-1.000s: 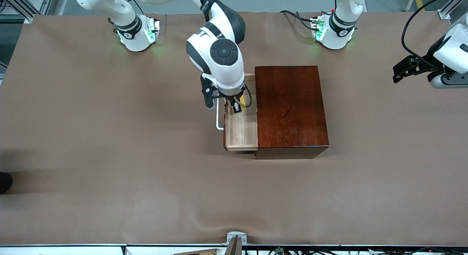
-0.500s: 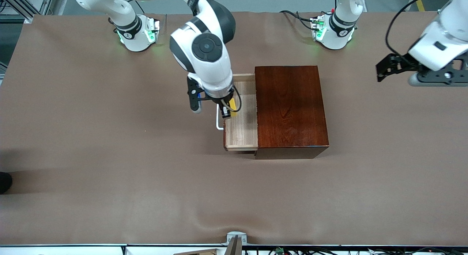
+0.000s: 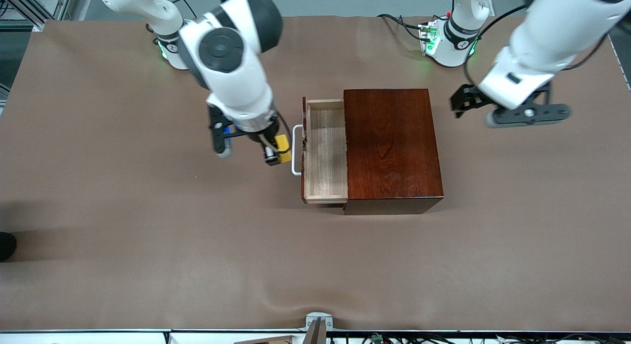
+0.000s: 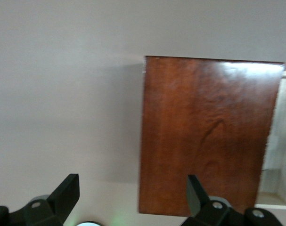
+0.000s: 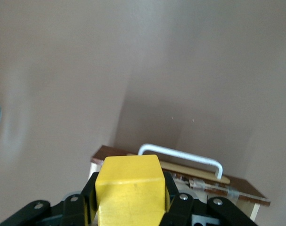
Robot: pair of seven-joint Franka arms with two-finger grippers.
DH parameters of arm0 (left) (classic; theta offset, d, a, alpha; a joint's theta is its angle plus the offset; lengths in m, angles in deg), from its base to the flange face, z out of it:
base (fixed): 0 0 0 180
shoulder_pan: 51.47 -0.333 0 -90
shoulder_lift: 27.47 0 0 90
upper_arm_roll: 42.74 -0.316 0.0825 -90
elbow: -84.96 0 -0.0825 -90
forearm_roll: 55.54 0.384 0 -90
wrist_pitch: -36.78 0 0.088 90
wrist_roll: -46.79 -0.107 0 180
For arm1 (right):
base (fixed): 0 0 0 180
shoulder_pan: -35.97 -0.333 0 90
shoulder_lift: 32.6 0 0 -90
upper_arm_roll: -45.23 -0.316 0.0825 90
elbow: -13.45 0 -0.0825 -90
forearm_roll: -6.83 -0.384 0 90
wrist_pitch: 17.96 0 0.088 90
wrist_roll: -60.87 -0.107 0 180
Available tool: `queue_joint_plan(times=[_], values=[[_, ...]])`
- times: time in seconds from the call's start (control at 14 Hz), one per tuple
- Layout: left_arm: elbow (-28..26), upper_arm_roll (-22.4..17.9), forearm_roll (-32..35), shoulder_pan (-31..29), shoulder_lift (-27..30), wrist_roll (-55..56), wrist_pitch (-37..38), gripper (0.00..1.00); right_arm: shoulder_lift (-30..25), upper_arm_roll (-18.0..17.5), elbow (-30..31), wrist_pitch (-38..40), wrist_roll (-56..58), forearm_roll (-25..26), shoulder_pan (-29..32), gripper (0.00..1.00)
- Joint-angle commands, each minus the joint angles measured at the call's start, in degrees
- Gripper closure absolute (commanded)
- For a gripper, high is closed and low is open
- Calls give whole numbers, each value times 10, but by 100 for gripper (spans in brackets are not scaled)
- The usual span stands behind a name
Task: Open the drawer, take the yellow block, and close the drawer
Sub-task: 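Lift the block with the right gripper while the left gripper returns, then carry the block aside while the left gripper reaches the drawer front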
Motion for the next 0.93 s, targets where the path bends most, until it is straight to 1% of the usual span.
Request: queue_joint_plan(times=[0.0, 0.14, 0.29, 0.43, 0.71, 0.86], values=[[76, 6, -7, 45, -68, 84, 6, 0, -28, -8, 7, 14, 44, 7, 32, 100], [94, 6, -6, 72, -98, 131, -17, 0, -33, -6, 7, 26, 76, 8, 46, 100], [95, 7, -6, 95, -114, 169, -48, 0, -45, -6, 7, 33, 115, 6, 69, 100], [99, 5, -6, 127, -134, 236, -71, 0, -55, -7, 6, 45, 155, 2, 93, 100], [131, 0, 2, 185, -187, 357, -118, 0, -65, -7, 6, 72, 243, 0, 125, 100], [136, -3, 4, 214, -210, 429, -156, 0, -76, -7, 6, 74, 292, 1, 140, 100]])
